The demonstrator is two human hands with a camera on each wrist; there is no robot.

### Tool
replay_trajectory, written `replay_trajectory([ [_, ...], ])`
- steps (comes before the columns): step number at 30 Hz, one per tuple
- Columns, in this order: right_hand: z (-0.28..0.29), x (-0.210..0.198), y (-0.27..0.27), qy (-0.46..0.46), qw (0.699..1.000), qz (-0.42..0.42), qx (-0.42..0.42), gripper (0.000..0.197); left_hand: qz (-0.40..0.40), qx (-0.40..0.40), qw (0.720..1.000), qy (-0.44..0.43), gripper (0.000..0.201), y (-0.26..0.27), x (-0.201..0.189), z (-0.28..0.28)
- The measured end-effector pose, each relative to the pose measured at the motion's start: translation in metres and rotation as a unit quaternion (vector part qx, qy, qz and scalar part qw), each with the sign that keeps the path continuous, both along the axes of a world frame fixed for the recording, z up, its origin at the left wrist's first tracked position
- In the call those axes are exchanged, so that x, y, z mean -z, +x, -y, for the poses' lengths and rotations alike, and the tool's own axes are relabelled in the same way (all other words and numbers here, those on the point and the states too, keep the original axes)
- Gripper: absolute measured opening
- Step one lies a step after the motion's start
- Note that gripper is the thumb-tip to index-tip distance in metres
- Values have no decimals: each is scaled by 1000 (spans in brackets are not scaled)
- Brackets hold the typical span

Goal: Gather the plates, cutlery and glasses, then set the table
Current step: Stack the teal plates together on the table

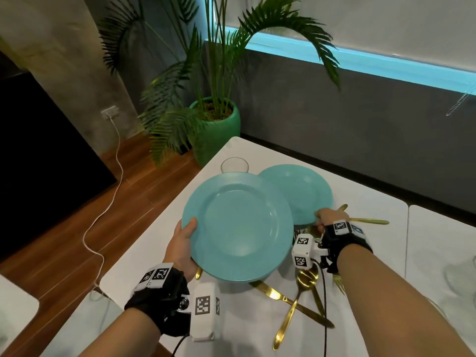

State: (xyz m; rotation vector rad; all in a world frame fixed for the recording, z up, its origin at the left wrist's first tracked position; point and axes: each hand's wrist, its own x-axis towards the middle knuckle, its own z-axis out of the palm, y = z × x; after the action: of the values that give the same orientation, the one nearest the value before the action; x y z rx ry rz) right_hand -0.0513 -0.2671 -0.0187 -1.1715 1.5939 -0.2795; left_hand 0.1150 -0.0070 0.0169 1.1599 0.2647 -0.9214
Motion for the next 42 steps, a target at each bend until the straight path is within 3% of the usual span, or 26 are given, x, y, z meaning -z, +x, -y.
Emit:
replay_trajectory([
  [3, 4, -17, -6, 9, 986, 87, 139, 7, -4, 3, 1000, -1, 23, -3, -1, -1],
  [9, -1, -69, -46, -74, 964, 191, 169, 12, -8, 9, 1000, 0, 23, -11, -8, -4],
  [13, -20, -93, -75, -83, 949, 249, 177, 20, 19, 19, 1000, -3, 30, -18, -16, -5],
  [16, -43, -98, -82, -72, 954, 256, 137, 22, 37, 43, 998, 12, 39, -26, -20, -6],
  [19, -73, -94, -76, -52, 971, 229, 40, 22, 40, 63, 997, 34, 50, -30, -18, -13],
  [23, -106, -87, -63, -25, 979, 200, -41, 21, 37, 75, 996, 34, 50, -35, -19, -24],
  [28, -130, -79, -45, -82, 980, 138, -118, 16, 32, 72, 996, 38, 51, -29, -9, -44],
  [34, -149, -72, -21, -53, 972, 169, -153, 32, 19, 59, 997, 47, 54, -17, -8, -65],
  [42, -152, -60, -1, -85, 972, 134, -174, 42, -19, 70, 997, 13, 44, 4, -6, -72],
])
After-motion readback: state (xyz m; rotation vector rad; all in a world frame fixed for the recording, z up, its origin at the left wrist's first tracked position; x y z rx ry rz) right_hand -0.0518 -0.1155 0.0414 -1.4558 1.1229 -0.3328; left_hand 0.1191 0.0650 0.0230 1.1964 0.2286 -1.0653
